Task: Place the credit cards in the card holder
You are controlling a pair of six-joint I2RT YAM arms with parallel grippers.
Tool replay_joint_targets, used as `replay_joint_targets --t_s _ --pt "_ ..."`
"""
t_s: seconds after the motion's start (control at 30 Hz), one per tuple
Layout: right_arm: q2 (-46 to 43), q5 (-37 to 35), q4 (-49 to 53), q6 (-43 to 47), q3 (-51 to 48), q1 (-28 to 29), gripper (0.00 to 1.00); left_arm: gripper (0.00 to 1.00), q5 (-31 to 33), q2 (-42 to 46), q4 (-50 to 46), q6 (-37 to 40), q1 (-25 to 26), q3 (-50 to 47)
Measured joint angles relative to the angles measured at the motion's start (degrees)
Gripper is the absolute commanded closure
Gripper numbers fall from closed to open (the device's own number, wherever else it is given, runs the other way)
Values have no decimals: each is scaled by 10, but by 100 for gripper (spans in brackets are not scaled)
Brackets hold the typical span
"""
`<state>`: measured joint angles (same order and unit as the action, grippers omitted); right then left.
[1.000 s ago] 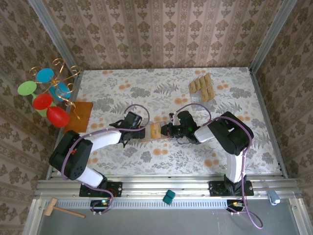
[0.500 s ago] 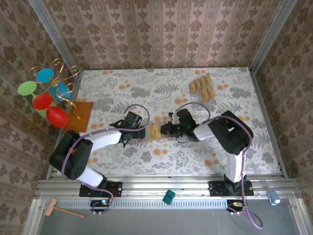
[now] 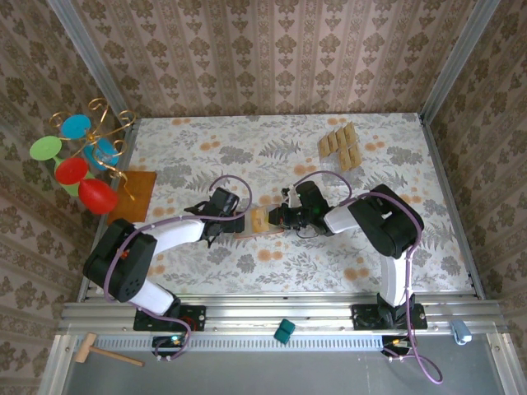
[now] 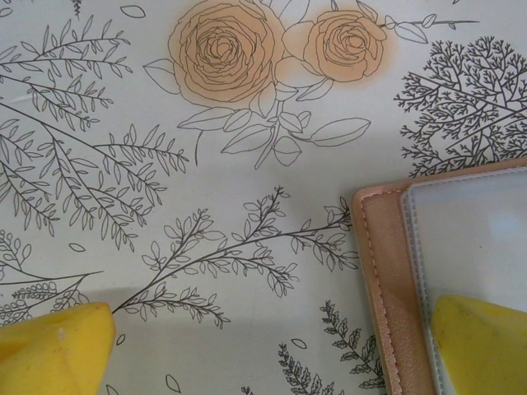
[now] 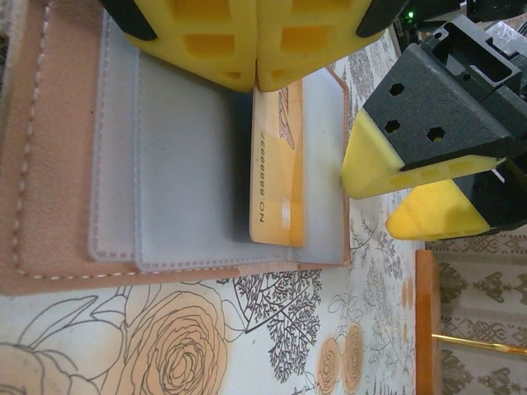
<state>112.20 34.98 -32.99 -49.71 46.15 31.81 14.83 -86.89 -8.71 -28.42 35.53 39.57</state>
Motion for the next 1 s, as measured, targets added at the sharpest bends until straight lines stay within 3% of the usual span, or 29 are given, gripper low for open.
replay_joint_targets --t_s 0.83,1.0 --pt "5 1 43 5 27 11 100 0 -5 0 -2 0 -5 3" --pt "5 0 54 10 31 11 83 0 -6 9 -17 -1 -11 3"
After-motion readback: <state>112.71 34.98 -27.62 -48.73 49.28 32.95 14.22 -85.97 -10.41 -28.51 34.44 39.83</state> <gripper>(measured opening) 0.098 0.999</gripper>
